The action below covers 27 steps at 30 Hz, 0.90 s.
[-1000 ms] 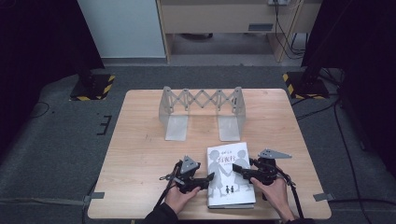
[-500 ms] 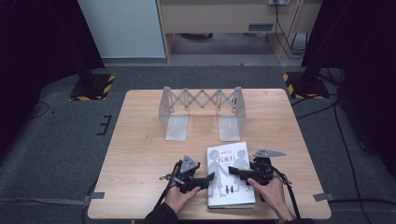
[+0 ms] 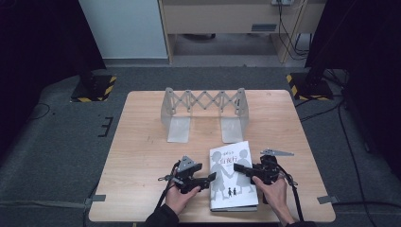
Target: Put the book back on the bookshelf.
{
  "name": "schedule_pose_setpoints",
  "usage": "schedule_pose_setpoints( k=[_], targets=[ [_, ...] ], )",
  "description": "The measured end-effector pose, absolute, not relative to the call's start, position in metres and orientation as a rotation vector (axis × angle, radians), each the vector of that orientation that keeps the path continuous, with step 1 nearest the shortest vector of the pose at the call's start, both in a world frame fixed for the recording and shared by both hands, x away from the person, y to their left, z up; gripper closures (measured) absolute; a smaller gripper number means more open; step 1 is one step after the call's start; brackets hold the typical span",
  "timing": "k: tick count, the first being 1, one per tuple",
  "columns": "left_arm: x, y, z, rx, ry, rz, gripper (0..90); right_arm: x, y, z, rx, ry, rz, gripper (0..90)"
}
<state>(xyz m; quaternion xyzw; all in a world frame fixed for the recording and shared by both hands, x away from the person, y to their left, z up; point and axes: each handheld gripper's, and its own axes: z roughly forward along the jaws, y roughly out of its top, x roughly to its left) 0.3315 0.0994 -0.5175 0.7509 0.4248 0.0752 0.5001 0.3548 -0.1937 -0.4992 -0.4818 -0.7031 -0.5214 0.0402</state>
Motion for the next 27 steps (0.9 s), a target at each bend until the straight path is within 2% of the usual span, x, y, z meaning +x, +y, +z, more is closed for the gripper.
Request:
schedule_pose_setpoints(
  k=[5,13,17,20,21,24,27],
  targets=[
    [0.332,0.100,-0.517,1.808,1.024,0.176,26.4,0.355,-0.194,-0.493,-1.487,-2.074,-1.620,75.6],
    [0.333,0.100,-0.519,1.776,1.016,0.134,24.7,0.350,-0.193,-0.484,-1.436,-2.084,-1.680,79.5],
    [0.335,0.102,-0.521,1.716,1.003,0.055,19.4,0.344,-0.190,-0.476,-1.355,-2.118,-1.735,81.2],
    [0.334,0.102,-0.521,1.704,0.954,0.050,12.0,0.340,-0.191,-0.470,-1.301,-2.121,-1.781,82.5],
    [0.334,0.100,-0.521,1.708,0.938,0.045,12.0,0.340,-0.191,-0.470,-1.301,-2.121,-1.781,82.5],
    [0.334,0.095,-0.526,1.712,0.921,-0.012,0.2,0.338,-0.193,-0.467,-1.252,-2.102,-1.848,84.1],
    [0.335,0.091,-0.531,1.687,0.899,-0.070,0.0,0.338,-0.196,-0.463,-1.219,-2.082,-1.876,85.0]
  ],
)
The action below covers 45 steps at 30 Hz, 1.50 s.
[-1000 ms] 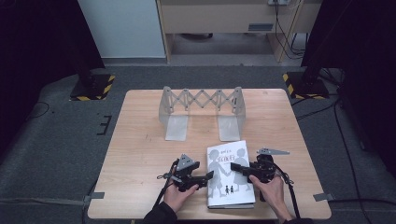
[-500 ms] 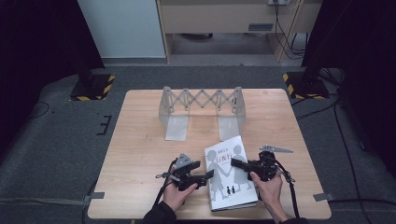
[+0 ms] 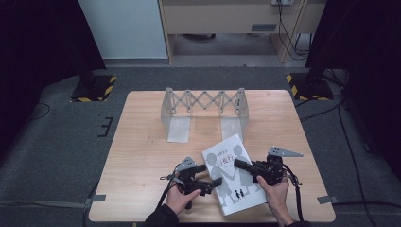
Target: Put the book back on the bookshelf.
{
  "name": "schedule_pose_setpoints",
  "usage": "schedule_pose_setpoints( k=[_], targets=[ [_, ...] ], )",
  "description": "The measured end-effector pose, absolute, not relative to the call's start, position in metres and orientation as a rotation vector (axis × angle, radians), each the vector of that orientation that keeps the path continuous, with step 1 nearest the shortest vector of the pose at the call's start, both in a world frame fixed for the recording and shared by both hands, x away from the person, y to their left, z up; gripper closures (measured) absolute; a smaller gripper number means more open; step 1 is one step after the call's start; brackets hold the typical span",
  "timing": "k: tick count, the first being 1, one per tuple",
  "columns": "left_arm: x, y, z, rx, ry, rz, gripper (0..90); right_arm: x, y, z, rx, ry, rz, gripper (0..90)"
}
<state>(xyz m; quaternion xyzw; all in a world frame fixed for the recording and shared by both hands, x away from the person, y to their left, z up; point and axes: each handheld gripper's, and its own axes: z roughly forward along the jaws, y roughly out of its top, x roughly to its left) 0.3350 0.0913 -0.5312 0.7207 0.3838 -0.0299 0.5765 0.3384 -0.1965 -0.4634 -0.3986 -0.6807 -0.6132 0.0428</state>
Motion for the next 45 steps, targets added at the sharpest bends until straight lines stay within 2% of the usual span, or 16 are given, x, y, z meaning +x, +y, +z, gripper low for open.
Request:
schedule_pose_setpoints(
  k=[14,21,23,25,26,28,30,35,38,45],
  targets=[
    [0.342,0.092,-0.547,1.673,0.970,-0.226,0.4,0.353,-0.196,-0.476,-1.235,-2.110,-1.796,81.6],
    [0.342,0.090,-0.549,1.691,1.010,-0.248,1.5,0.355,-0.193,-0.484,-1.249,-2.268,-1.759,68.9],
    [0.342,0.090,-0.549,1.692,1.013,-0.242,1.9,0.356,-0.193,-0.486,-1.231,-2.350,-1.754,62.5],
    [0.342,0.089,-0.548,1.693,1.016,-0.240,2.1,0.356,-0.194,-0.487,-1.232,-2.356,-1.755,60.8],
    [0.342,0.089,-0.548,1.693,1.016,-0.240,2.8,0.357,-0.195,-0.491,-1.241,-2.375,-1.761,55.2],
    [0.342,0.089,-0.548,1.694,1.019,-0.237,3.1,0.358,-0.196,-0.494,-1.243,-2.377,-1.772,54.1],
    [0.342,0.089,-0.548,1.697,1.022,-0.231,3.6,0.358,-0.197,-0.498,-1.241,-2.408,-1.787,48.7],
    [0.342,0.088,-0.548,1.702,1.026,-0.219,4.1,0.358,-0.198,-0.502,-1.253,-2.482,-1.786,41.7],
    [0.342,0.088,-0.548,1.703,1.033,-0.215,7.6,0.360,-0.200,-0.506,-1.291,-2.536,-1.717,36.1],
    [0.342,0.090,-0.548,1.700,1.044,-0.213,11.0,0.362,-0.203,-0.514,-1.336,-2.496,-1.657,35.5]
  ],
)
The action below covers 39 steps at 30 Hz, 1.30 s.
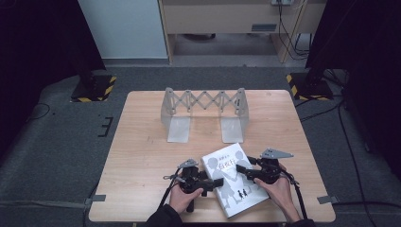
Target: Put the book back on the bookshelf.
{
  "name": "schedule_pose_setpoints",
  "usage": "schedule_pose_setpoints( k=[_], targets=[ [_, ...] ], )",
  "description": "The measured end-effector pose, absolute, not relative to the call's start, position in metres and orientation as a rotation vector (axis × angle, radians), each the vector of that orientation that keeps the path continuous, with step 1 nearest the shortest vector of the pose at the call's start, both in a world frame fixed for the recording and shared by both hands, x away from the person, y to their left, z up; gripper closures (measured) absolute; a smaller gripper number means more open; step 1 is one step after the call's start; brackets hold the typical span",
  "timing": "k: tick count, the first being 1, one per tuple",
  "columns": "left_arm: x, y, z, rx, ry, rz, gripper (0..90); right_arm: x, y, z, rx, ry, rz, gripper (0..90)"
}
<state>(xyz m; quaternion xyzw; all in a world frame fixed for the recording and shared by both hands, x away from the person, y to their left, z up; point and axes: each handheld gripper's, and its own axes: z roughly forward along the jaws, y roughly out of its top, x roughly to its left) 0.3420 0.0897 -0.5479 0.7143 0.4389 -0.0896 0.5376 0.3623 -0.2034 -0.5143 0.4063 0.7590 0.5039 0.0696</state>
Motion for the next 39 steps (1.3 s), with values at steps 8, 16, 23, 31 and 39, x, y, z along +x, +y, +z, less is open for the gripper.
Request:
schedule_pose_setpoints(
  k=[8,16,23,31,39],
  targets=[
    [0.342,0.091,-0.549,1.676,1.051,-0.227,11.7,0.361,-0.207,-0.516,1.235,2.303,1.453,35.1],
    [0.342,0.091,-0.549,1.675,1.056,-0.226,12.5,0.359,-0.209,-0.522,1.306,2.282,1.506,37.2],
    [0.346,0.097,-0.549,1.658,1.087,-0.247,16.8,0.356,-0.208,-0.523,1.343,2.214,1.559,48.5],
    [0.348,0.101,-0.548,1.651,1.103,-0.253,18.5,0.353,-0.205,-0.522,1.390,2.169,1.607,57.0],
    [0.351,0.096,-0.551,1.640,1.078,-0.238,15.2,0.350,-0.203,-0.521,1.384,2.173,1.608,57.8]
  ],
)
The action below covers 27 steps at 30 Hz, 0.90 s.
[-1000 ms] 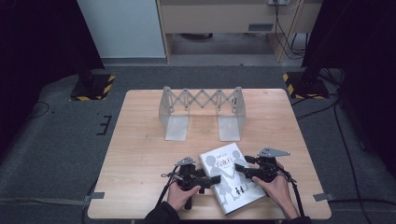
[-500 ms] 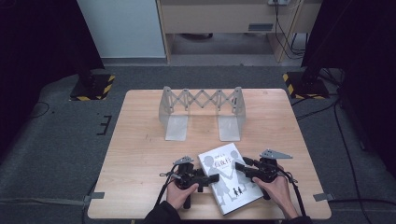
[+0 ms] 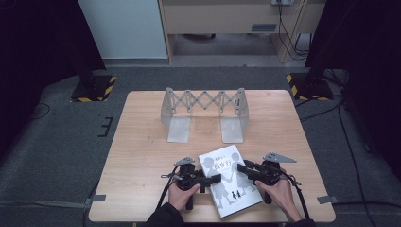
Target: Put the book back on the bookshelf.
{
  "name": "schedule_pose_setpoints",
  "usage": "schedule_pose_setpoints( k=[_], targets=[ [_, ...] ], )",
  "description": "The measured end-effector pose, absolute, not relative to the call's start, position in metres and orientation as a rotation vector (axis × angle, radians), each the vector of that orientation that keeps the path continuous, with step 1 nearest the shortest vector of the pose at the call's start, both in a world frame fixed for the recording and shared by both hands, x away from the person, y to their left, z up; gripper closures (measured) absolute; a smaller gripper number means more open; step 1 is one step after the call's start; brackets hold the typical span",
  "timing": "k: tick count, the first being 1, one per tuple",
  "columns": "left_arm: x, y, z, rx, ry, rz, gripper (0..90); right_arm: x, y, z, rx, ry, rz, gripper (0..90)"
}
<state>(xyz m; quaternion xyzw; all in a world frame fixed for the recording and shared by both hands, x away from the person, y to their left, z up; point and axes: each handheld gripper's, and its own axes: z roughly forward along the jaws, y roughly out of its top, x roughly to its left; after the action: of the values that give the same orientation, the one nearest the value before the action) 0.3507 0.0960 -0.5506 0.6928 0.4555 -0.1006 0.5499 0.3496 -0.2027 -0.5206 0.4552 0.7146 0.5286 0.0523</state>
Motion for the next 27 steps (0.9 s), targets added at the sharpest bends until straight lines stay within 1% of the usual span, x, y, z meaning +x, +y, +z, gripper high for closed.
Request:
schedule_pose_setpoints(
  k=[6,9,12,14,17,22,25,27],
  targets=[
    [0.353,0.097,-0.551,1.620,1.090,-0.236,16.2,0.350,-0.203,-0.521,1.386,2.172,1.613,57.8],
    [0.354,0.100,-0.543,1.613,1.074,-0.203,18.6,0.351,-0.202,-0.519,1.368,2.156,1.632,58.5],
    [0.355,0.107,-0.531,1.564,1.051,-0.149,25.2,0.350,-0.203,-0.514,1.338,2.113,1.711,62.9],
    [0.356,0.111,-0.525,1.552,1.035,-0.121,27.9,0.350,-0.203,-0.510,1.314,2.089,1.746,64.9],
    [0.357,0.110,-0.525,1.546,1.037,-0.114,28.2,0.350,-0.201,-0.509,1.296,2.084,1.752,65.0],
    [0.359,0.109,-0.529,1.534,1.031,-0.151,27.6,0.351,-0.200,-0.510,1.290,2.084,1.756,65.0],
    [0.358,0.103,-0.529,1.536,0.995,-0.214,30.7,0.350,-0.197,-0.509,1.279,2.104,1.791,65.4],
    [0.358,0.104,-0.529,1.517,0.999,-0.227,31.9,0.349,-0.195,-0.507,1.265,2.113,1.790,65.3]
  ],
)
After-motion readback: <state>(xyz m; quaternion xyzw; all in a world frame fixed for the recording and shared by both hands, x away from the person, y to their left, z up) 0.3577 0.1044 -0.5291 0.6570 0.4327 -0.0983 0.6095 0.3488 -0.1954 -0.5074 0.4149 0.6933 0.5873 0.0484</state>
